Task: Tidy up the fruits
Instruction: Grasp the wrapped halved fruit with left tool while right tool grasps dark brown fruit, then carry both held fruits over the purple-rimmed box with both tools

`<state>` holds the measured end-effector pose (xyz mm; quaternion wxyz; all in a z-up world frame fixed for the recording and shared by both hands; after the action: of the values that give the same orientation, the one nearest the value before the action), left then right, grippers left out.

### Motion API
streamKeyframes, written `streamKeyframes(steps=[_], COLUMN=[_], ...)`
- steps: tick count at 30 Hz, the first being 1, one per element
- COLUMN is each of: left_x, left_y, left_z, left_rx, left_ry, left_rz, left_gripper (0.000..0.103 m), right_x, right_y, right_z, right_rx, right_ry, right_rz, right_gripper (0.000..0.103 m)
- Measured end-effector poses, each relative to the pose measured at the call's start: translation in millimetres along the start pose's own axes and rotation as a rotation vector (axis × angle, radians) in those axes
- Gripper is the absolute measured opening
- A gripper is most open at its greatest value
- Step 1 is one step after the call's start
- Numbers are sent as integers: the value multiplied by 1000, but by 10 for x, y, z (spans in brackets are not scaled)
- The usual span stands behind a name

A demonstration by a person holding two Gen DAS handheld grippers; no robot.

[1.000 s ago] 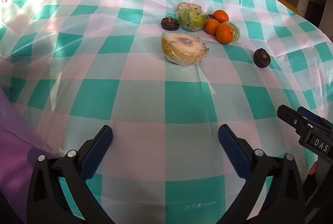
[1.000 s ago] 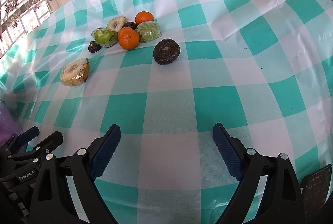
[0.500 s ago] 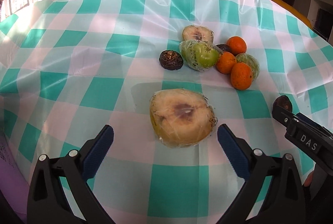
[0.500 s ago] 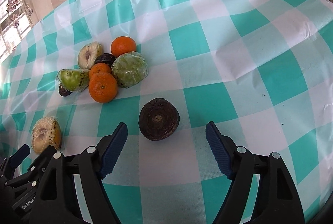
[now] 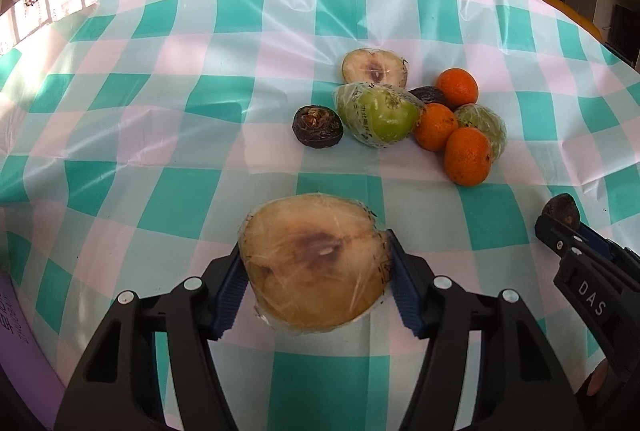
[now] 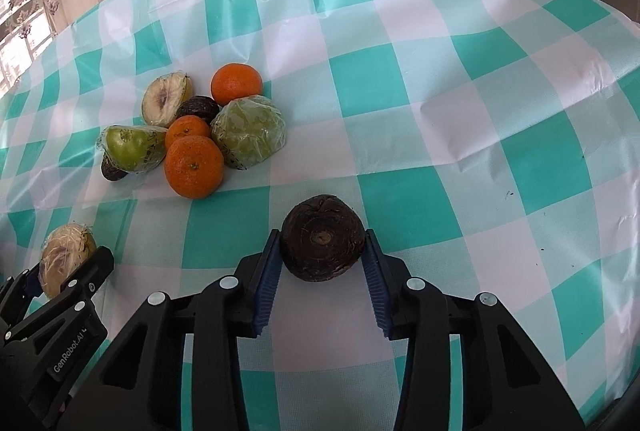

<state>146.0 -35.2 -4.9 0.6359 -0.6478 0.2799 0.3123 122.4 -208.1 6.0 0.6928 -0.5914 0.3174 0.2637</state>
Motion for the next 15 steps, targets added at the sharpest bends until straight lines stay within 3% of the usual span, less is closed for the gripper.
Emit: streamKeyframes(steps=[15], left_x=[-181], left_y=[133], left_z=[66], left_rx=[-41], left_ry=[46], left_rz=[-24], left_gripper=[63], right_x=[-85], right_y=[20], right_z=[-54], right_rx=[49], right_ry=[-119], right_rz=[-27], right_gripper=[40])
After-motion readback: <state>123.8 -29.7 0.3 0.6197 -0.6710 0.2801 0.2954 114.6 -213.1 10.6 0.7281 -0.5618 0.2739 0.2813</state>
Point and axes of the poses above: each gripper's, at about its wrist camera, not at the fingertips, and x roughly the way its jaws point, z to its left, y to its underside, the point moved 2 cm from there along x, roughly the way its jaws point
